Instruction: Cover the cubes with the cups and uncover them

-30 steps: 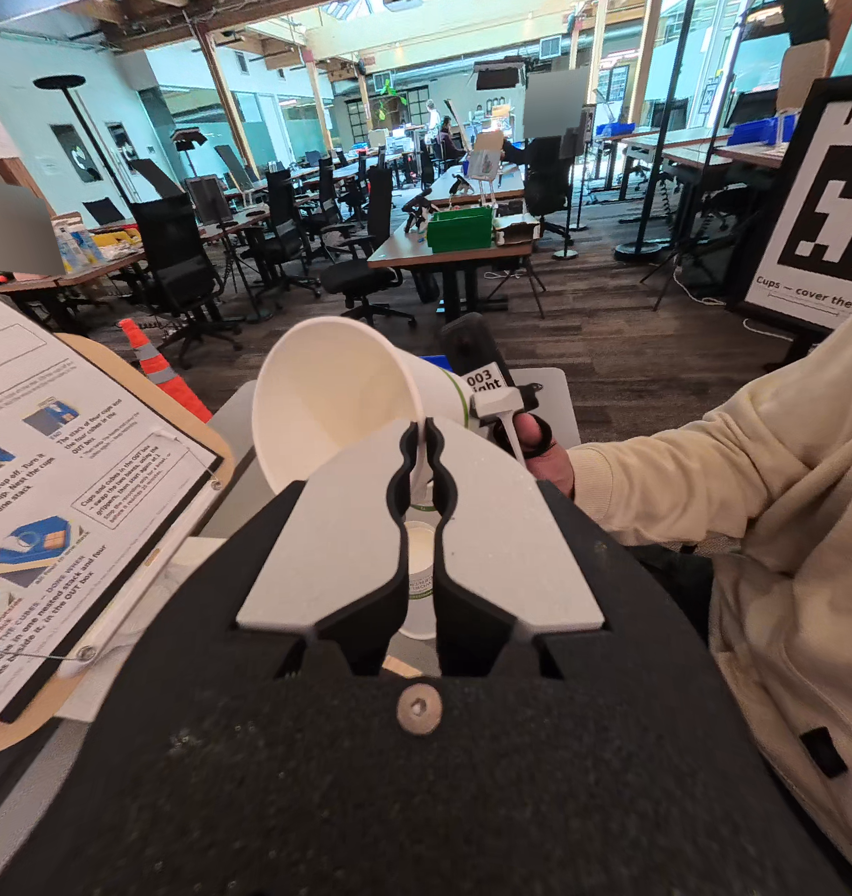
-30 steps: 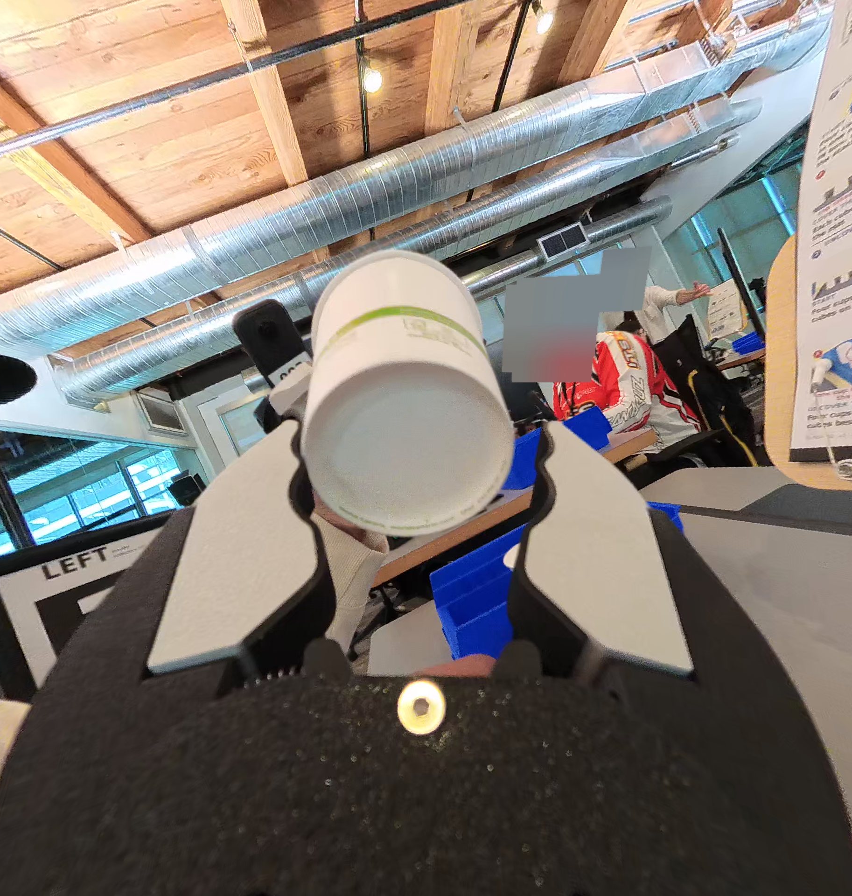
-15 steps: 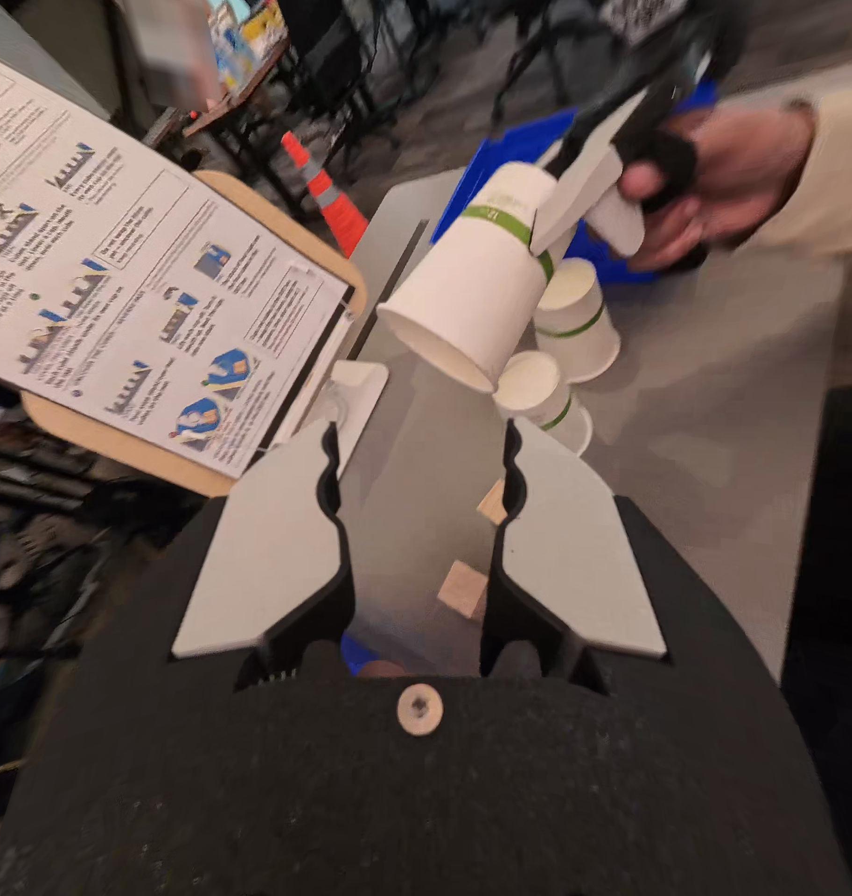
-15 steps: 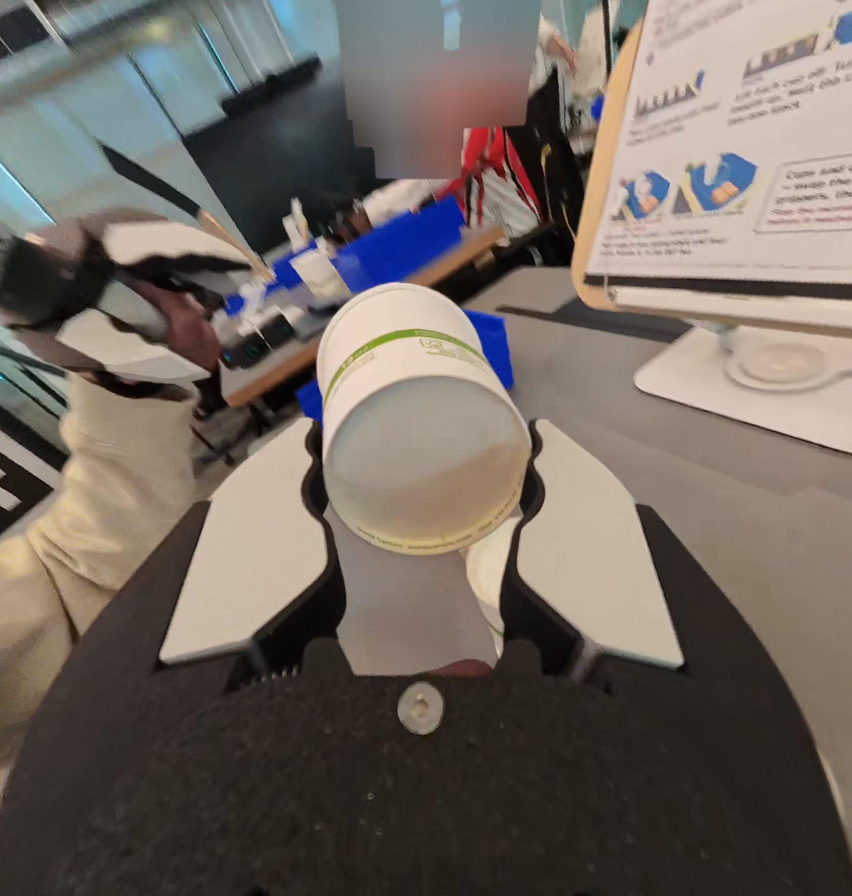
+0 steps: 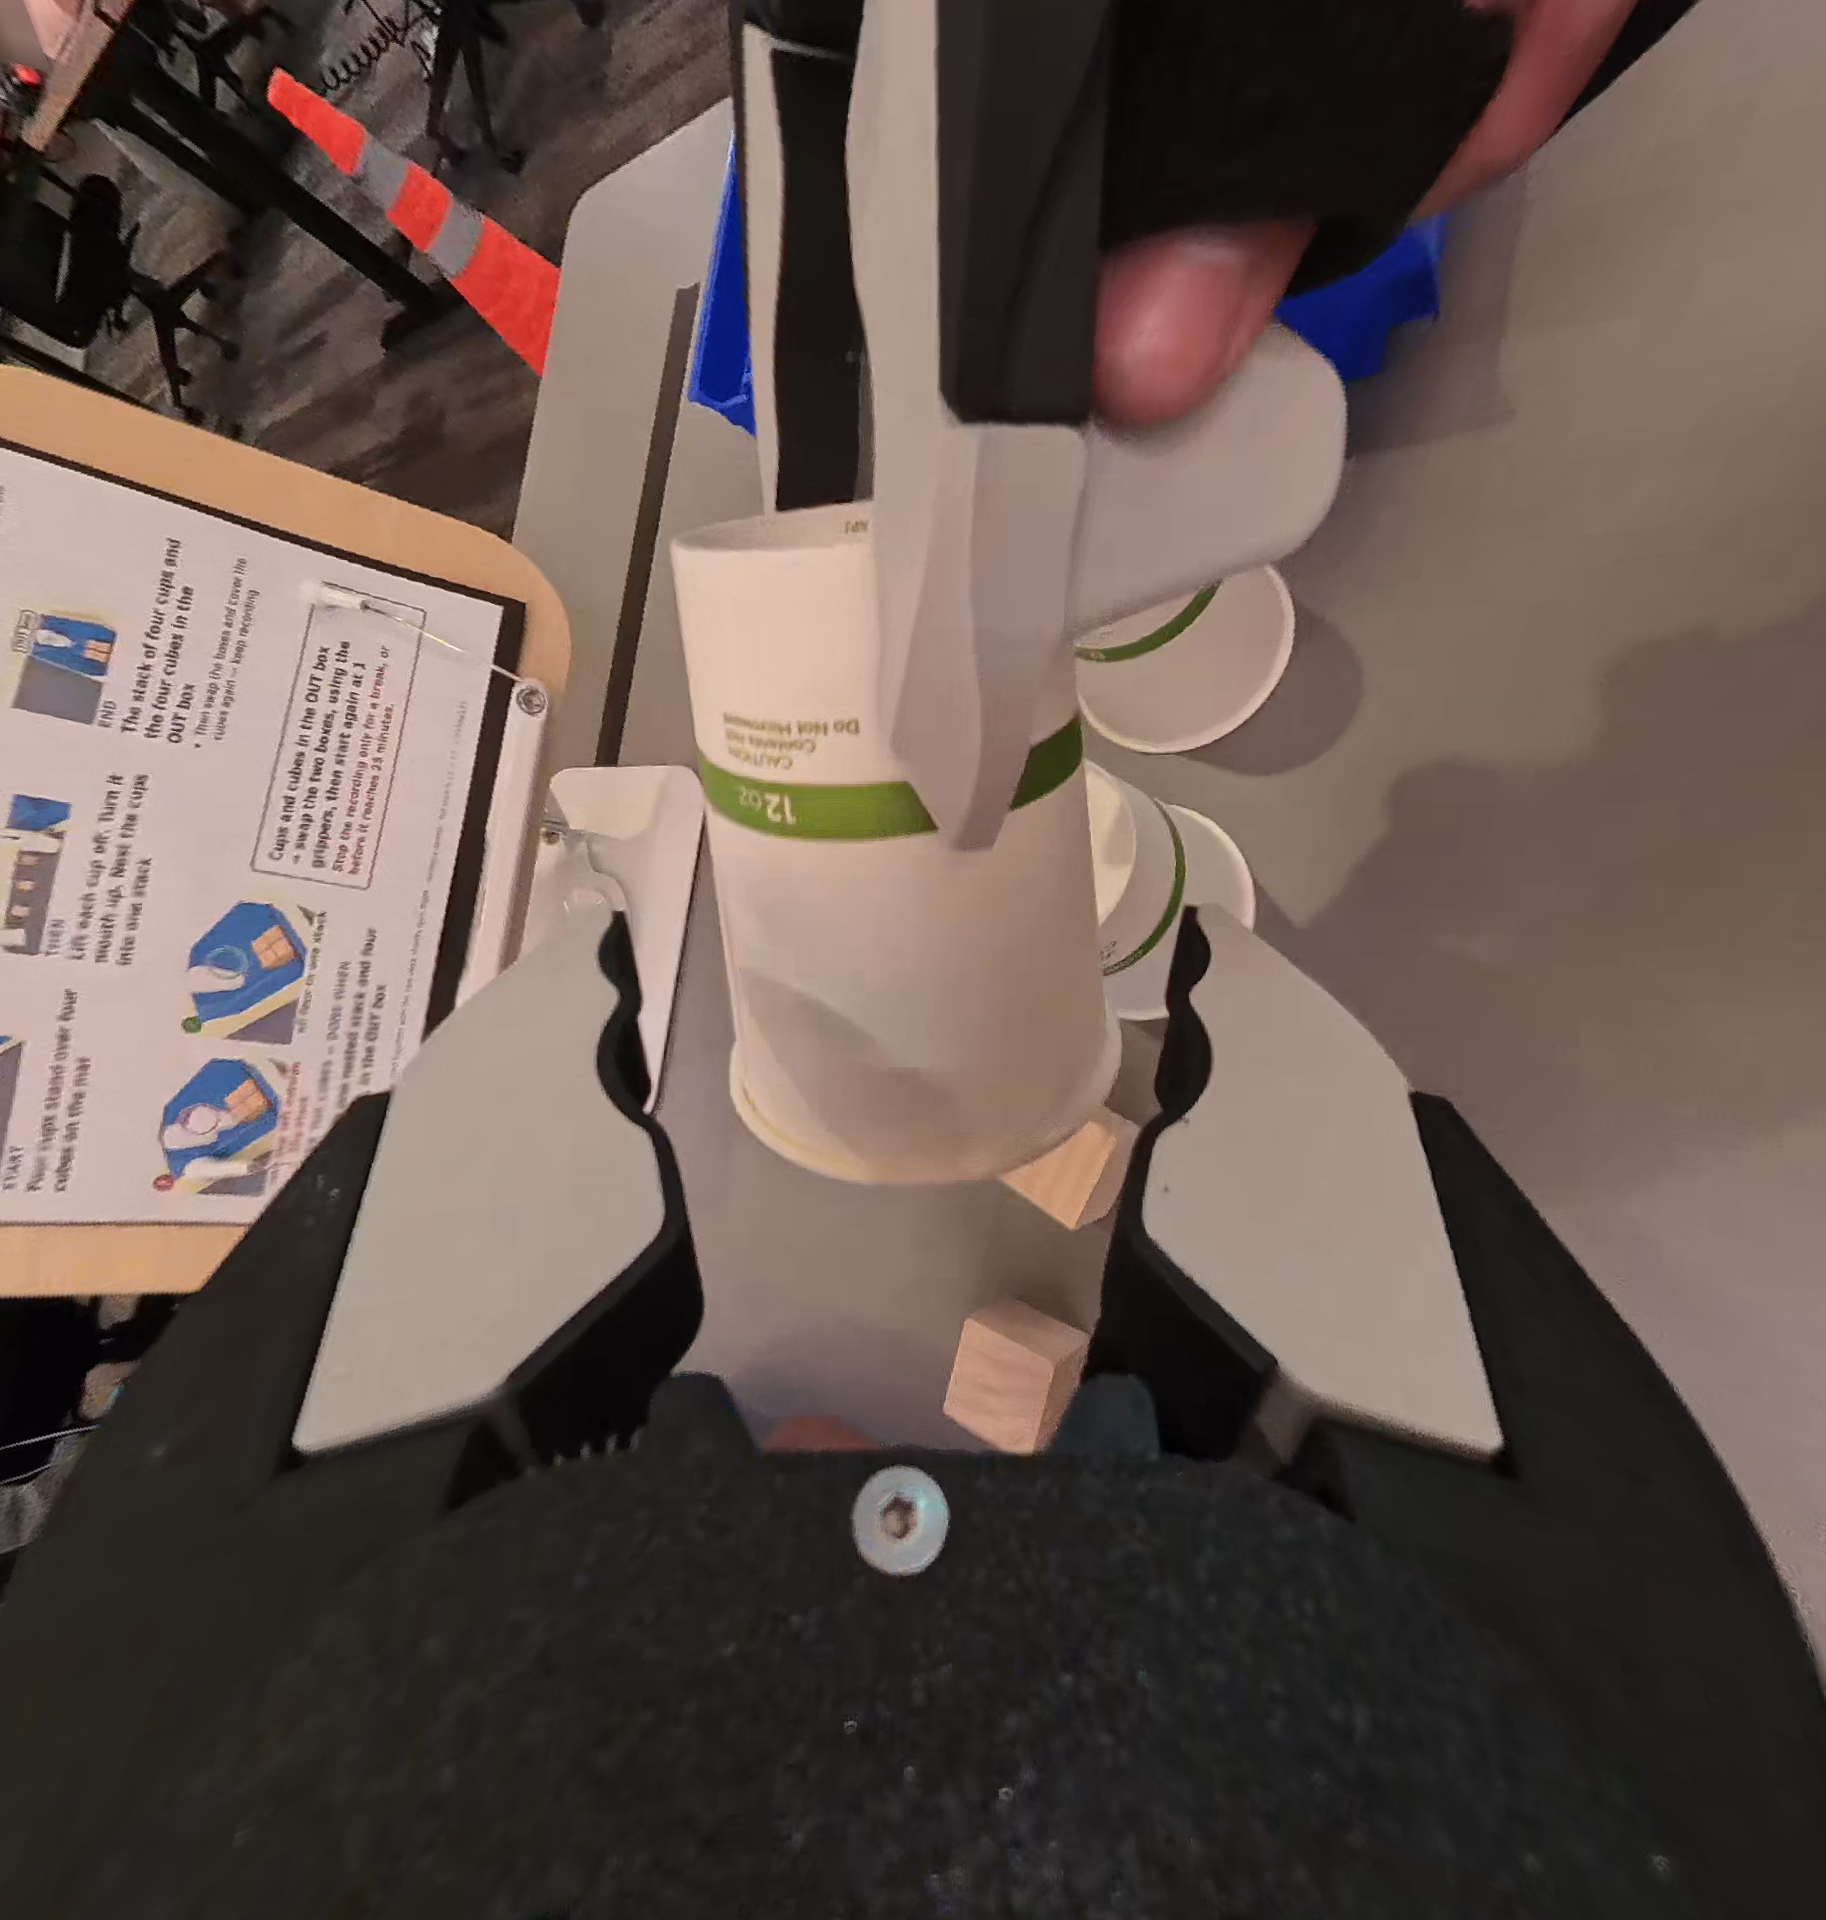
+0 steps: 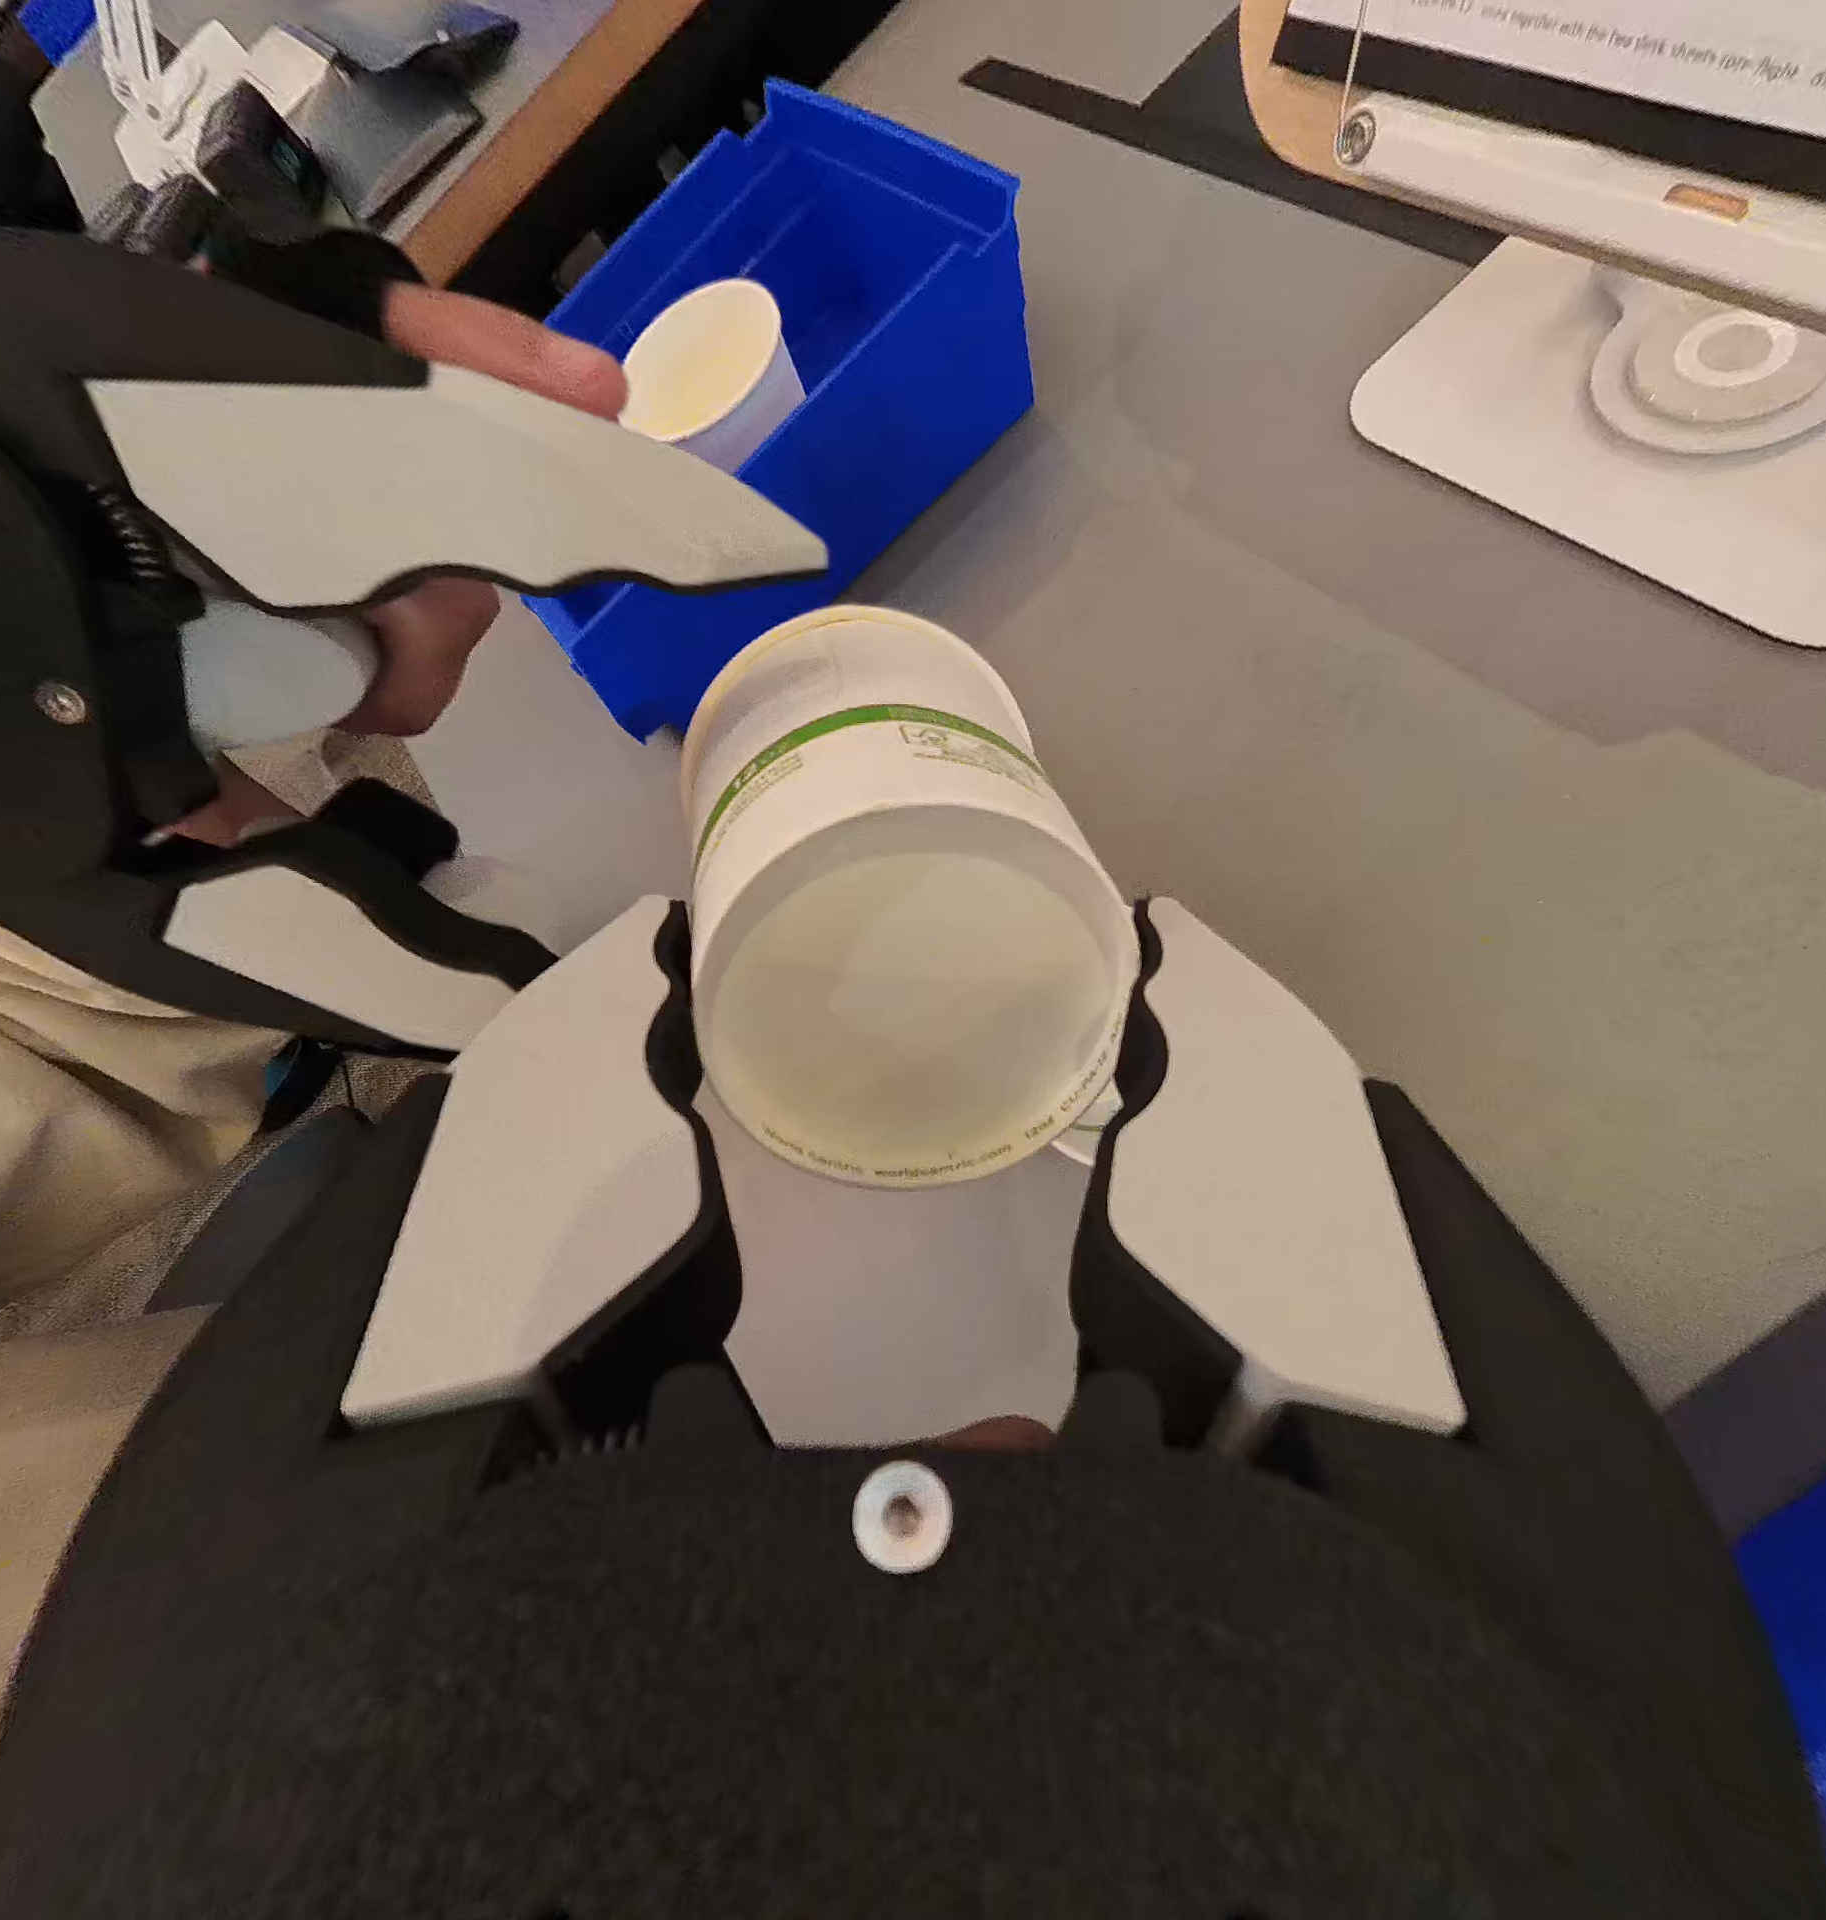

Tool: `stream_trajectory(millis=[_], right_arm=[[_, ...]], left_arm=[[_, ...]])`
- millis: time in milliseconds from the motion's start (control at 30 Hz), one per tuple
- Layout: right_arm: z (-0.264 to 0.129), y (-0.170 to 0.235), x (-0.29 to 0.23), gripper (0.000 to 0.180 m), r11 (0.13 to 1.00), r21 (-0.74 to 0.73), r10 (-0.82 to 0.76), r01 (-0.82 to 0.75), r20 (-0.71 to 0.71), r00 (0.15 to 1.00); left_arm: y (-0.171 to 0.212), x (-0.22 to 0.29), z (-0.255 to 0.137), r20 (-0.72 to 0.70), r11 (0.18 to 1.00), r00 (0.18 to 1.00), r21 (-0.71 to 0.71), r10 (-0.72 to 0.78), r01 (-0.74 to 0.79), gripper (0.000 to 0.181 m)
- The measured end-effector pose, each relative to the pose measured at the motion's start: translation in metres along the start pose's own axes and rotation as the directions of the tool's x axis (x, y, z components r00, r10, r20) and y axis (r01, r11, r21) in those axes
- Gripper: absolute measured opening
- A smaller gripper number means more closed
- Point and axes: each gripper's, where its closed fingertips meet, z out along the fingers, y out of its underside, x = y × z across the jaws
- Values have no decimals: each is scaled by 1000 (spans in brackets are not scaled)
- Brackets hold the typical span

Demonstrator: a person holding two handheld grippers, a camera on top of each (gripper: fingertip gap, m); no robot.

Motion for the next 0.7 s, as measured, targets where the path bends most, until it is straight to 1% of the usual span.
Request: stream_trajectory(millis=[100, 233, 300, 367, 500, 600, 700], right_arm=[[4, 0, -3, 79, 1000, -20, 21, -21, 19, 1000], [8, 3, -8, 79, 999, -31, 21, -20, 33, 999], [9, 4, -8, 79, 999, -35, 16, -15, 31, 999], [10, 4, -7, 79, 999, -31, 14, -13, 25, 1000], [15, 9, -8, 79, 999, -50, 15, -14, 35, 999], [17, 10, -11, 77, 999, -53, 1, 2, 55, 998], [9, 1, -10, 81, 1000, -2, -14, 14, 56, 998]], left_arm=[[-6, 0, 10, -15, 999, 1000, 21, -26, 26, 97], [3, 0, 21, -19, 999, 999, -29, -28, 27, 96], [11, 2, 26, -24, 998, 999, -59, -31, 30, 94], [15, 5, 29, -35, 998, 999, -63, -31, 29, 87], [20, 10, 31, -47, 998, 998, -55, -43, 40, 85], [26, 11, 32, -28, 997, 999, -64, -42, 40, 85], [31, 8, 33, 8, 997, 997, -38, -74, 75, 85]])
